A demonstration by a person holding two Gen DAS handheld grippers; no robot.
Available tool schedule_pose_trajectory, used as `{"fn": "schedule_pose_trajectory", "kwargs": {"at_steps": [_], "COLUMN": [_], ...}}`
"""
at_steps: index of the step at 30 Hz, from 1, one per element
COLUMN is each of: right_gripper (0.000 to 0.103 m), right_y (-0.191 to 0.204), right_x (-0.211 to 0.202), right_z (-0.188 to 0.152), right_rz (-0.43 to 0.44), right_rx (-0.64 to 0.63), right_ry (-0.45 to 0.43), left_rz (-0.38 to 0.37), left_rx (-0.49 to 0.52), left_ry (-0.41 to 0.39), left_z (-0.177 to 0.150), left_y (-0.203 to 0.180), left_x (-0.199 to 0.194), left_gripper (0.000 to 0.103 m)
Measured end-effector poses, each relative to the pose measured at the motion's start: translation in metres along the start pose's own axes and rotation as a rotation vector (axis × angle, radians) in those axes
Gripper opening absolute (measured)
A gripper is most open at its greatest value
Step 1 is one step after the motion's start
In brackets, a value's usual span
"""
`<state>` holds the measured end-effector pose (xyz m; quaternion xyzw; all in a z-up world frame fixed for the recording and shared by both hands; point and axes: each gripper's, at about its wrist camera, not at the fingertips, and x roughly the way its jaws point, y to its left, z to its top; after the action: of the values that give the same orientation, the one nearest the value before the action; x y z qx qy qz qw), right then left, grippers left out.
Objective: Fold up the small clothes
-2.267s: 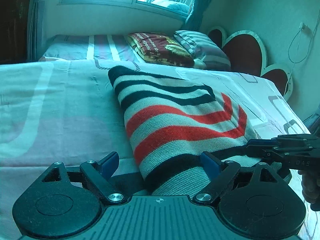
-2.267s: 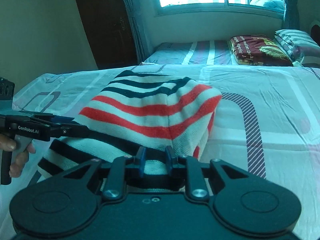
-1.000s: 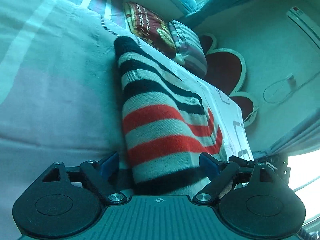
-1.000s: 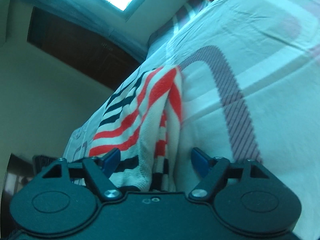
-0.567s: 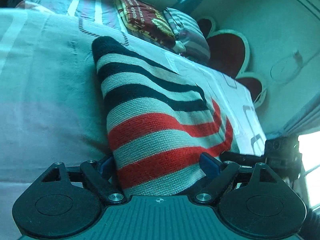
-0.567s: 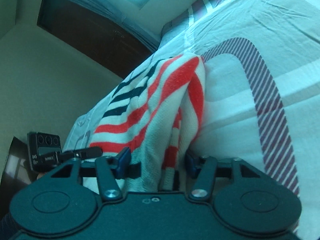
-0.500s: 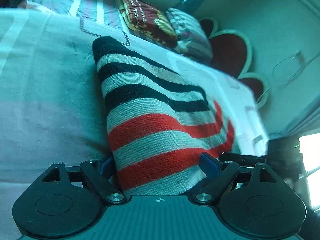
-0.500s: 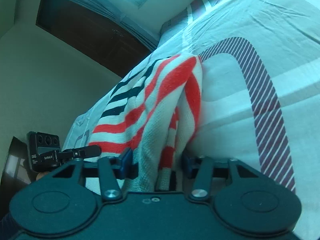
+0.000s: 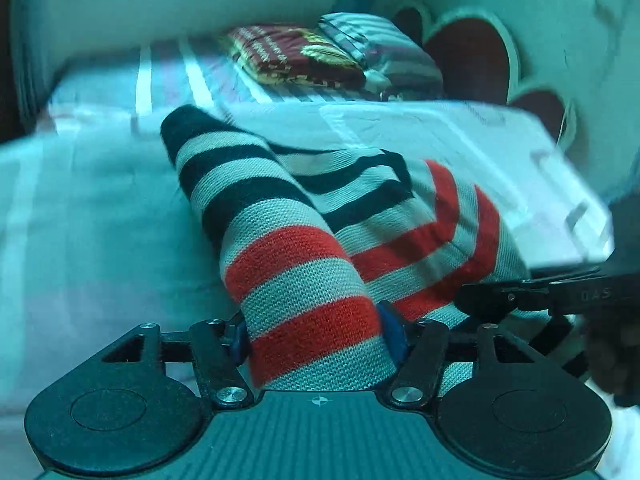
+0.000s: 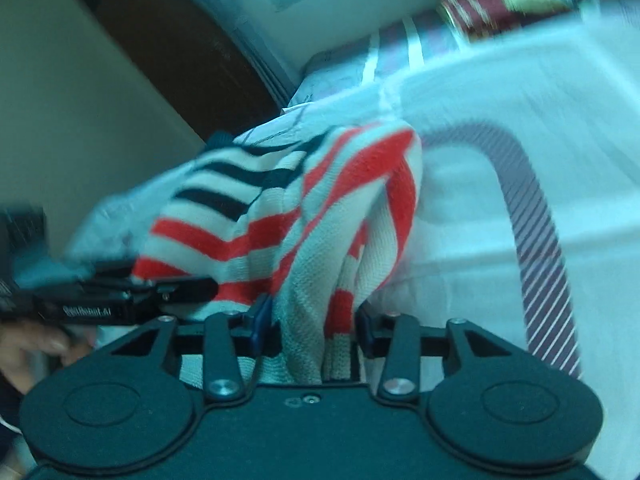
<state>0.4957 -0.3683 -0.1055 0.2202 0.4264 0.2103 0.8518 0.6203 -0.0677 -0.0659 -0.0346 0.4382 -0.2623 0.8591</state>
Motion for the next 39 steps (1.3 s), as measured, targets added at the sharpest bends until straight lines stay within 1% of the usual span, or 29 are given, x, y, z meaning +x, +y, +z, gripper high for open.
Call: {"fn": "schedule_pose_trajectory", "kwargs": {"at_steps": [1,3,5,6,8,9,10,11,12,13,14,16,19,22,25,30,35,39], "right_gripper": [0.049,0.05,0.05,0.05,0.048,0.046,0.045,0.044,0.04,0.039,0.037,0.036,0.035,0.035,0.035,0.035,0.035,0.035], "right_y": [-0.008,-0.018,-0.027,-0.03,-0.029,-0.025,-0.021,-0.014,-0.006,0.002,0.006,0.013,0.033,0.055,0.078,0.134,0.196,0.235], "right_x": [0.002,0.004,0.007,0.008,0.008,0.009,0.01,0.011,0.011,0.009,0.008,-0.002,-0.017,-0.034,-0.045,-0.054,-0.05,-0.033], "right_z": [0.001,0.0,0.003,0.003,0.003,0.004,0.005,0.005,0.006,0.006,0.005,0.003,-0.001,-0.007,-0.009,-0.021,-0.042,-0.058], "right_rz": [0.026,0.074,0.11,0.123,0.117,0.104,0.085,0.066,0.038,0.016,0.009,0.025,0.03,0.02,0.033,0.073,0.11,0.154], "right_rx": [0.034,0.081,0.125,0.137,0.132,0.117,0.098,0.067,0.025,-0.005,-0.015,-0.006,-0.041,-0.079,-0.101,-0.146,-0.182,-0.189], "right_ry": [0.003,-0.011,-0.027,-0.032,-0.036,-0.035,-0.033,-0.027,-0.026,-0.029,-0.039,-0.066,-0.089,-0.103,-0.116,-0.134,-0.136,-0.122], "left_rz": [-0.022,-0.063,-0.118,-0.124,-0.092,-0.072,-0.058,-0.046,-0.037,-0.029,-0.027,-0.044,-0.058,-0.063,-0.061,-0.02,0.049,0.091], "left_rx": [-0.023,-0.072,-0.138,-0.14,-0.106,-0.096,-0.091,-0.091,-0.088,-0.081,-0.079,-0.087,-0.084,-0.073,-0.07,-0.063,-0.069,-0.082], "left_ry": [-0.007,-0.014,-0.022,-0.032,-0.041,-0.044,-0.049,-0.054,-0.058,-0.062,-0.068,-0.081,-0.094,-0.104,-0.127,-0.173,-0.192,-0.199], "left_z": [-0.003,-0.009,-0.014,-0.019,-0.02,-0.022,-0.023,-0.023,-0.022,-0.02,-0.019,-0.02,-0.02,-0.021,-0.025,-0.046,-0.075,-0.098], "left_y": [0.006,0.017,0.029,0.03,0.021,0.015,0.009,0.006,0.002,-0.001,-0.003,-0.001,-0.001,-0.003,-0.004,0.002,0.025,0.055], "left_x": [0.0,0.004,0.01,0.013,0.015,0.016,0.015,0.015,0.014,0.012,0.009,-0.002,-0.019,-0.04,-0.07,-0.138,-0.208,-0.251], "left_gripper": [0.065,0.067,0.069,0.069,0.069,0.067,0.063,0.061,0.057,0.054,0.052,0.05,0.05,0.05,0.05,0.05,0.05,0.05]}}
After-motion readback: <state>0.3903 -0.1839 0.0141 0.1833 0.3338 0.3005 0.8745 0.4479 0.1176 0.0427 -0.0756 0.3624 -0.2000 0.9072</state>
